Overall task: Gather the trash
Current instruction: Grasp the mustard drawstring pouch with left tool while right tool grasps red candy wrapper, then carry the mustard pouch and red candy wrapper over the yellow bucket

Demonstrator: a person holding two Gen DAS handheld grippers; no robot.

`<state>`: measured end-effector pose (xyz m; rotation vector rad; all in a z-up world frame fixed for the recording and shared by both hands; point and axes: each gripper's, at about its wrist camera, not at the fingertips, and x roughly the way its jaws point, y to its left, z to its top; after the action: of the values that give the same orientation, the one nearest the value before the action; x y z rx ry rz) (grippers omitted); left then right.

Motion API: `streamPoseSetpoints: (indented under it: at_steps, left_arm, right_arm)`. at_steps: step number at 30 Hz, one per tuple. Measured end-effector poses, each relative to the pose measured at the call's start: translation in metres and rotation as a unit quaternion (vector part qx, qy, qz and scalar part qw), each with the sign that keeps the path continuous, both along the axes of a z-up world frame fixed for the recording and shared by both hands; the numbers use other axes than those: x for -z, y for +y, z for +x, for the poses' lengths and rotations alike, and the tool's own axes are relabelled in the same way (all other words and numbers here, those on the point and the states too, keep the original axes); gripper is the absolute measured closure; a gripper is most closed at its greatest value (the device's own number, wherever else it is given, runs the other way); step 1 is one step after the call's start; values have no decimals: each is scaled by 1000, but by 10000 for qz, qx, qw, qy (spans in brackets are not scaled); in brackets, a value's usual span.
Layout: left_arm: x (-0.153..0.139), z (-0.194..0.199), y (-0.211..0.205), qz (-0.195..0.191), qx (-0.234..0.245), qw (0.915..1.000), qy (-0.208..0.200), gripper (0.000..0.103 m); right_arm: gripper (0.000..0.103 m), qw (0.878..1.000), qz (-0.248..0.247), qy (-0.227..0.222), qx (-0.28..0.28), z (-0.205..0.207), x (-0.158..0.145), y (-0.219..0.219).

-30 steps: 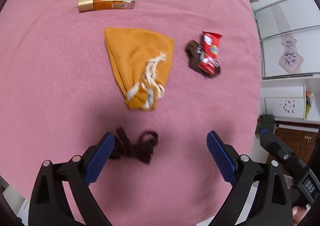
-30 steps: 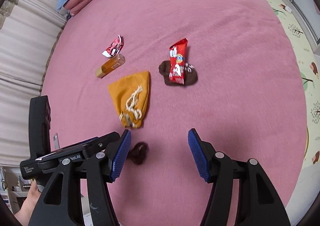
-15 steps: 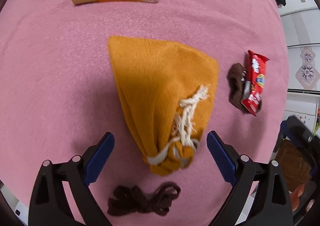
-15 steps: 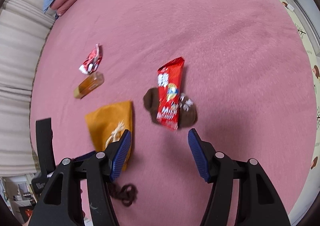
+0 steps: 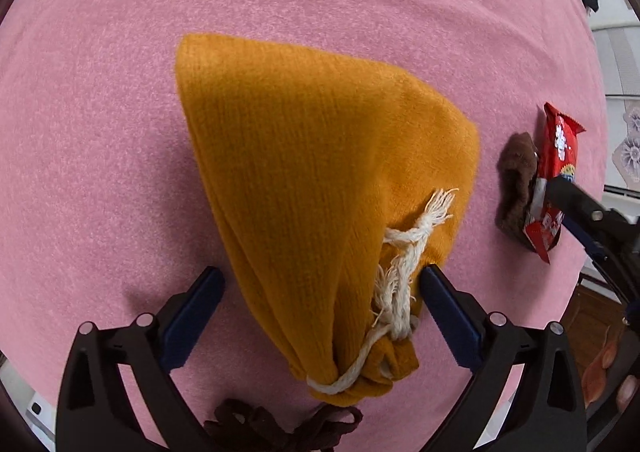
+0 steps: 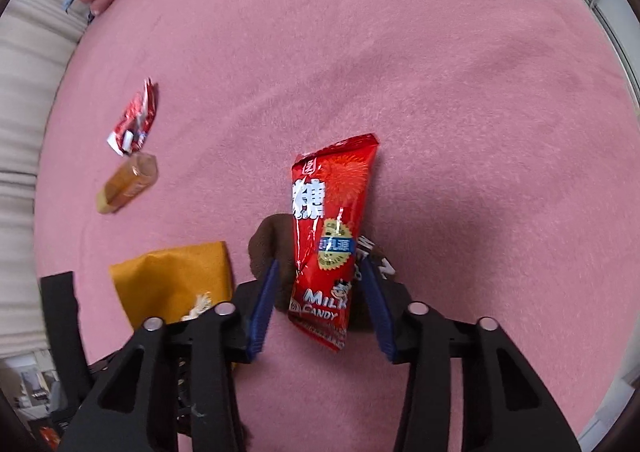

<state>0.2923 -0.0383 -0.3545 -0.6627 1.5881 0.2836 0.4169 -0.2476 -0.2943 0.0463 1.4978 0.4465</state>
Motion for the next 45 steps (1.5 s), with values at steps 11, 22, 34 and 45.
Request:
streamPoseSetpoints:
  at_steps: [11, 22, 34, 45]
  left_arm:
    - [-22, -16, 16, -111, -266, 9991, -323, 59]
    - [-79, -57, 19, -344, -243, 9970, -647, 64]
    - [-138, -100, -53, -431, 240, 9943, -948, 64]
    - [-167, -126, -166, -674, 1345, 9824, -1109, 64]
  right_arm:
    - [76, 9990, 398, -111, 157, -21, -28, -18]
    - [76, 9973, 735, 50, 41, -93, -67, -42]
    - [76, 9945, 945, -282, 339, -167, -121, -101]
    - [76, 9876, 939, -619, 1097, -229, -152, -204]
